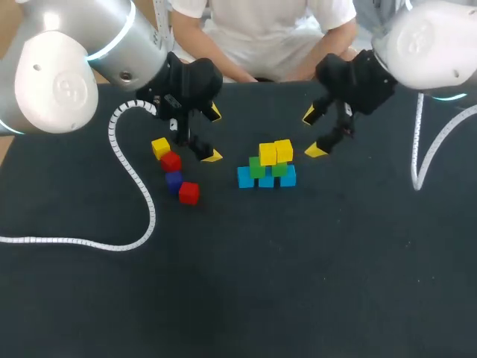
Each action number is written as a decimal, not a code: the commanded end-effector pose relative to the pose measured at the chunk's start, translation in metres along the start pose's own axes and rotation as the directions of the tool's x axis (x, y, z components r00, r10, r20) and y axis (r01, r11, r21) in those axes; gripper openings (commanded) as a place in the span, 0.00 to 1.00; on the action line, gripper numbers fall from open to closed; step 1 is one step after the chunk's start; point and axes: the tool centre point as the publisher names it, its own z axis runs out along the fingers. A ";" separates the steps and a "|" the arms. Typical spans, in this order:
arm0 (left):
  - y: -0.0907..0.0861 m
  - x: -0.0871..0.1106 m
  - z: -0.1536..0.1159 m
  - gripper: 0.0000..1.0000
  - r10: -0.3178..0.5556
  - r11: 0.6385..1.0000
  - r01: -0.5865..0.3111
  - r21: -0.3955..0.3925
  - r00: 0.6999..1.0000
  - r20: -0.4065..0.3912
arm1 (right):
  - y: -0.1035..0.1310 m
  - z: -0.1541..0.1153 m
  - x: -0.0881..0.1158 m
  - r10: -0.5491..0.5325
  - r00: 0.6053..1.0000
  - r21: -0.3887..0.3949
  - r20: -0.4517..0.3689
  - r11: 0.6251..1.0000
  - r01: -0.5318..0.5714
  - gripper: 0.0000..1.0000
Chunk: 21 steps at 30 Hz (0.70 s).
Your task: Place the blue cubes, place green cubes on the blue cubes, place the yellow cubes on the green cubes, then place the red cubes on the yellow cubes, and place purple cube on the red cubes.
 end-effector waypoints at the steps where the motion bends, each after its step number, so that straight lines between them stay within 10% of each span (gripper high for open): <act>1: 0.002 -0.001 0.000 1.00 0.000 1.000 0.000 0.004 1.000 -0.004 | 0.005 -0.002 0.009 0.010 0.999 0.004 0.042 1.000 -0.010 1.00; 21: 0.002 -0.001 0.000 1.00 0.000 1.000 0.000 0.004 1.000 -0.004 | 0.019 -0.012 0.019 0.063 0.980 -0.024 0.189 0.998 -0.060 1.00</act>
